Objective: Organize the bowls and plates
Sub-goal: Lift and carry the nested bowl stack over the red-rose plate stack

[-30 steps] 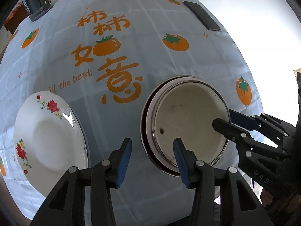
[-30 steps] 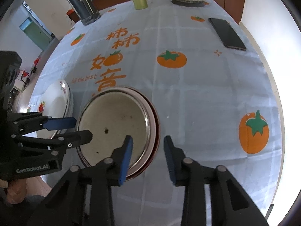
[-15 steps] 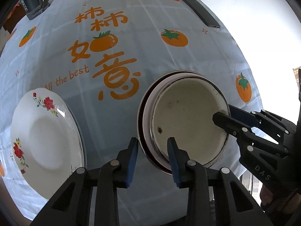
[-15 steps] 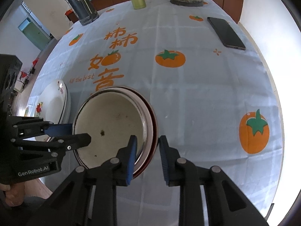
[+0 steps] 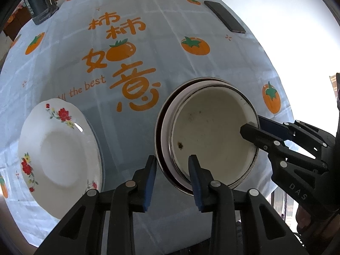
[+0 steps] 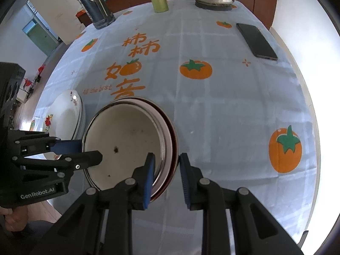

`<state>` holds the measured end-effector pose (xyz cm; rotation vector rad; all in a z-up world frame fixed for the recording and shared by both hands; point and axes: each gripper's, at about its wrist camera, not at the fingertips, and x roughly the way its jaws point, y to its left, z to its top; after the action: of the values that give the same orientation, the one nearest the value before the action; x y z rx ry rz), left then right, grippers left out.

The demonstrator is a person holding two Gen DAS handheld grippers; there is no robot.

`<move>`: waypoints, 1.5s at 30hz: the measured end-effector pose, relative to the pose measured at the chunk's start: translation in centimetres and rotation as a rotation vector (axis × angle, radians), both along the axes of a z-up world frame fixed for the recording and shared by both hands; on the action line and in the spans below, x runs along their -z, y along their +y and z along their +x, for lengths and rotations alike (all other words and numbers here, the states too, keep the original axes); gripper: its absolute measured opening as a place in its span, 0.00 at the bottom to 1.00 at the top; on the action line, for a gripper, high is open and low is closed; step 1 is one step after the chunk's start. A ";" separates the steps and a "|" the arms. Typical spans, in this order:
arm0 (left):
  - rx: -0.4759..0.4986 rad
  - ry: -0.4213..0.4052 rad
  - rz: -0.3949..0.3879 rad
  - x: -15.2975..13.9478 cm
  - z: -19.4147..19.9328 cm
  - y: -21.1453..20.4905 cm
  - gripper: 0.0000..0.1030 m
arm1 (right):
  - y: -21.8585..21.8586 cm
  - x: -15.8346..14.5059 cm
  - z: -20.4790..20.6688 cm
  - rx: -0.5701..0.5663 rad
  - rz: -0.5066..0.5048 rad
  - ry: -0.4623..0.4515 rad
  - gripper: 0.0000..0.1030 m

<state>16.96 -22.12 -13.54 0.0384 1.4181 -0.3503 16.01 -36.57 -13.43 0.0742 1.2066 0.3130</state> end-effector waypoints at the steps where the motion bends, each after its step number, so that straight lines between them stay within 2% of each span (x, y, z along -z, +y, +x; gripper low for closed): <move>1: 0.000 -0.007 0.000 -0.3 -0.1 0.1 0.32 | 0.1 -0.2 0.0 -0.003 -0.003 -0.004 0.23; 13: -0.027 -0.078 0.005 -2.9 -1.1 2.5 0.32 | 2.3 -2.4 -0.1 -0.038 -0.010 -0.042 0.23; 45: -0.194 -0.128 0.008 -5.4 -2.7 11.6 0.32 | 11.3 -4.6 0.7 -0.182 0.009 -0.097 0.23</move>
<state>14.25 -10.49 -8.13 -0.0689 1.2842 -0.1787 16.66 -25.27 -8.80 -0.0424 1.1174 0.4760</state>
